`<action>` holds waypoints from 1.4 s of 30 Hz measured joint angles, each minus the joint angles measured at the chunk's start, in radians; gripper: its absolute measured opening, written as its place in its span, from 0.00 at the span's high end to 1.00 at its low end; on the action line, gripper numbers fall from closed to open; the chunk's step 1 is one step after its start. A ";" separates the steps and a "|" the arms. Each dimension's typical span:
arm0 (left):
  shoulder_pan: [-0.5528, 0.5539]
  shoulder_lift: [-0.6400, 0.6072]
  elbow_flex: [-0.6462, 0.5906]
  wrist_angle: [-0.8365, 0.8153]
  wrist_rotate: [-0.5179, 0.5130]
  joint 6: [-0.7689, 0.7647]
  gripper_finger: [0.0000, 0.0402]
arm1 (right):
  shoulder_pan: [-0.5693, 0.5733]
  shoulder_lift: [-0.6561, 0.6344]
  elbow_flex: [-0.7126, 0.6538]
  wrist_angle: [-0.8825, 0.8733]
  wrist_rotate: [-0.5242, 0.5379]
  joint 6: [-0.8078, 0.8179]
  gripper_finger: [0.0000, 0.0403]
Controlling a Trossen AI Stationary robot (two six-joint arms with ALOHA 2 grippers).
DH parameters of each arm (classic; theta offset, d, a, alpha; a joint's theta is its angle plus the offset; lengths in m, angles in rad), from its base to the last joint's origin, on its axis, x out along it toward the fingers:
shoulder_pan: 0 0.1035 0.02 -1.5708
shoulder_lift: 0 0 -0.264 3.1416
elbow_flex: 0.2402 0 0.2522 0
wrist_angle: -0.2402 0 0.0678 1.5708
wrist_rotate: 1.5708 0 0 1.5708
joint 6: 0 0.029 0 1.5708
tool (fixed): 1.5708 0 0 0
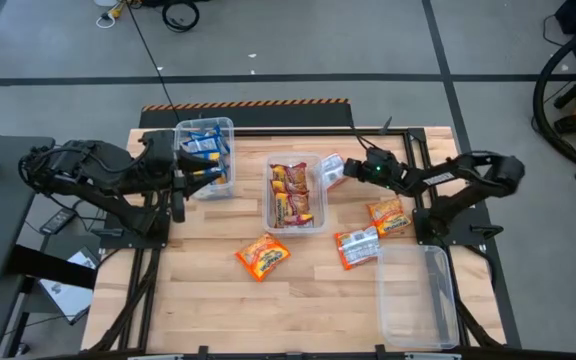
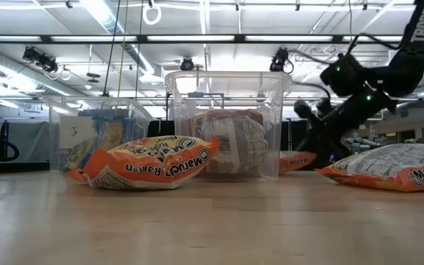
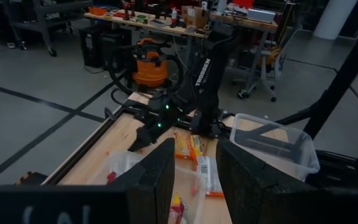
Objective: Sort Maruchan noodles
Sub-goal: Put the orange noodle pack into the bottom transparent bin
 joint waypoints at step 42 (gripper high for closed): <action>0.001 0.291 0.000 0.436 -0.114 -0.038 0.69 | 1.132 -0.602 0.847 -1.531 0.003 -0.316 1.00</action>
